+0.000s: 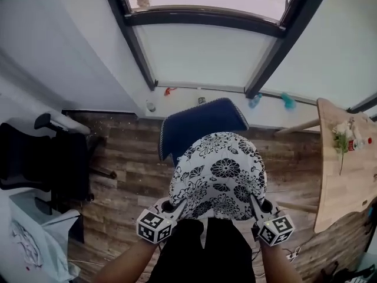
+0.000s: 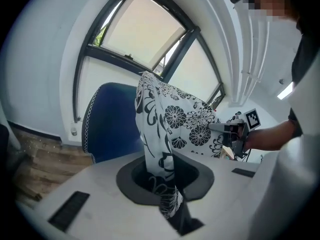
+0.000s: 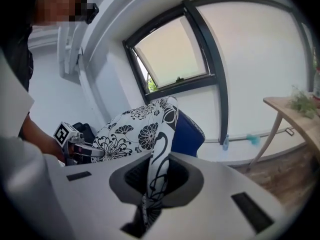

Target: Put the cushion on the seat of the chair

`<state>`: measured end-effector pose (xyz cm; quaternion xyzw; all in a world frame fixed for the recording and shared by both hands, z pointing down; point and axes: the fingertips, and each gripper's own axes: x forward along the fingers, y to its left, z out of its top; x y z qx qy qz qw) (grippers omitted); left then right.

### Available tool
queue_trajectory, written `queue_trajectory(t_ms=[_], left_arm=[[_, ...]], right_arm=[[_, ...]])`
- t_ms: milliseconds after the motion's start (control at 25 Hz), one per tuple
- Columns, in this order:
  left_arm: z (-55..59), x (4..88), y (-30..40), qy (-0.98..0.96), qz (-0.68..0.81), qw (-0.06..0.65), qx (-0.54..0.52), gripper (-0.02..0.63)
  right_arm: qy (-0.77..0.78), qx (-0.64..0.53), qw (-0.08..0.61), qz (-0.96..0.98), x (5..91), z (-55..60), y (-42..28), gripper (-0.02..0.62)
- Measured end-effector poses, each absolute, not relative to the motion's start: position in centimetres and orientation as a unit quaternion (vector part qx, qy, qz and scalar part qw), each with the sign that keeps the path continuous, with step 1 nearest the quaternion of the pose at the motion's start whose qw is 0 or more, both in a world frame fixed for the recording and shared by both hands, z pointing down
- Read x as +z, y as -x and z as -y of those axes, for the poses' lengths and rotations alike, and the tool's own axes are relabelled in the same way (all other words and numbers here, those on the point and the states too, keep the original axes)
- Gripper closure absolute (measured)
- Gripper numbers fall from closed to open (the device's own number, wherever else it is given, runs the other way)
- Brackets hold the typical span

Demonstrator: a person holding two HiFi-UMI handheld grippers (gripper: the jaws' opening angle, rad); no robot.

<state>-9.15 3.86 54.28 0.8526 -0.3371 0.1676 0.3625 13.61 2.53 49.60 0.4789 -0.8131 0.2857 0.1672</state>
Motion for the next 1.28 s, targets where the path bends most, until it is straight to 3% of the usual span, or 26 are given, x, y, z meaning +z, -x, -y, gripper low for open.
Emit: queue_trajectory(t_ms=[440, 1280], left_arm=[[-3.2, 63.2, 9.2, -0.820, 0.373, 0.387, 0.196, 0.571], [-3.8, 75.2, 8.8, -0.781, 0.397, 0.428, 0.220, 0.571]], right_arm=[[-0.467, 0.327, 0.181, 0.801, 58.9, -1.2, -16.5, 0.559], [-0.398, 0.378, 0.213, 0.808, 70.6, -1.0, -14.1, 0.558]])
